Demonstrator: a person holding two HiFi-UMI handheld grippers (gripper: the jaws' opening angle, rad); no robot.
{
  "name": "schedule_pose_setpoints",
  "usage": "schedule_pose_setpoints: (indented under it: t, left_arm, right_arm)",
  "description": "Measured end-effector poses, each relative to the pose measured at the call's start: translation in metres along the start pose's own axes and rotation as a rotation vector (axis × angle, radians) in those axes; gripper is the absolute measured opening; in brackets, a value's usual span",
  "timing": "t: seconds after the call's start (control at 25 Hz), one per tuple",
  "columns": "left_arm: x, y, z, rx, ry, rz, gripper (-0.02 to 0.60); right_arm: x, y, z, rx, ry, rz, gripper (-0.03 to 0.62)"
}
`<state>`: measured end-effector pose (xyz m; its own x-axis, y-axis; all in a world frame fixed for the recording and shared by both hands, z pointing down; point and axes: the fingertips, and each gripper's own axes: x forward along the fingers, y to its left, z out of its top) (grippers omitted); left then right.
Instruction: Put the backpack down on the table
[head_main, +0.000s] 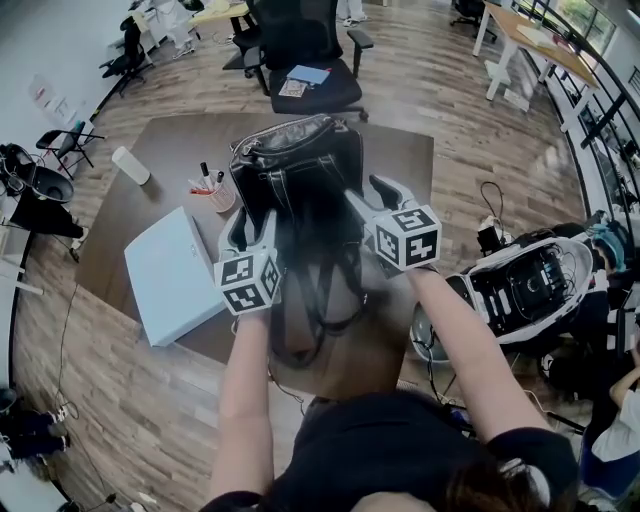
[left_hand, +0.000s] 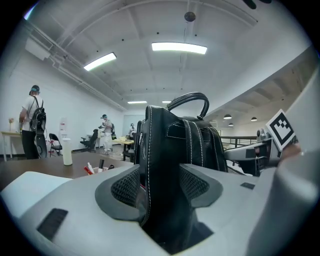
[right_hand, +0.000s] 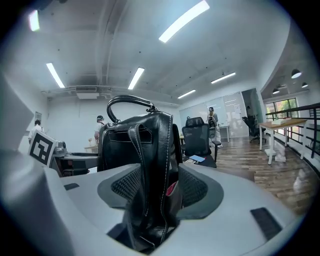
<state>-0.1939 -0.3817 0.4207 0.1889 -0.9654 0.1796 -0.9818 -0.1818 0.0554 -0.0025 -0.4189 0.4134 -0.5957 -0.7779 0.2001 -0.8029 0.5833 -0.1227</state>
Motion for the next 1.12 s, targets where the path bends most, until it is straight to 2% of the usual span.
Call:
schedule_pose_setpoints:
  t: [0.24,0.48,0.8,0.96,1.12]
  left_arm:
    - [-0.026,0.001,0.007,-0.031,-0.045,0.038,0.239]
    - [-0.047,-0.006,0.013,-0.045,-0.055,0.031,0.175]
    - [-0.07,-0.013,0.021,-0.099,-0.092,0.037,0.103]
    - [-0.078,-0.022,0.022,-0.08,-0.097,0.032,0.081]
    - [-0.086,-0.03,0.021,-0.061,-0.083,0.019,0.064]
  right_arm:
    - [-0.026,0.002,0.004,0.03,-0.03,-0.041,0.214]
    - [-0.044,0.016,0.011,0.017,-0.043,-0.05,0.184]
    - [-0.06,0.027,0.016,0.007,-0.073,-0.058,0.078]
    - [-0.065,0.027,0.01,0.005,-0.07,-0.074,0.02]
    - [-0.07,0.033,0.003,0.016,-0.048,-0.073,0.018]
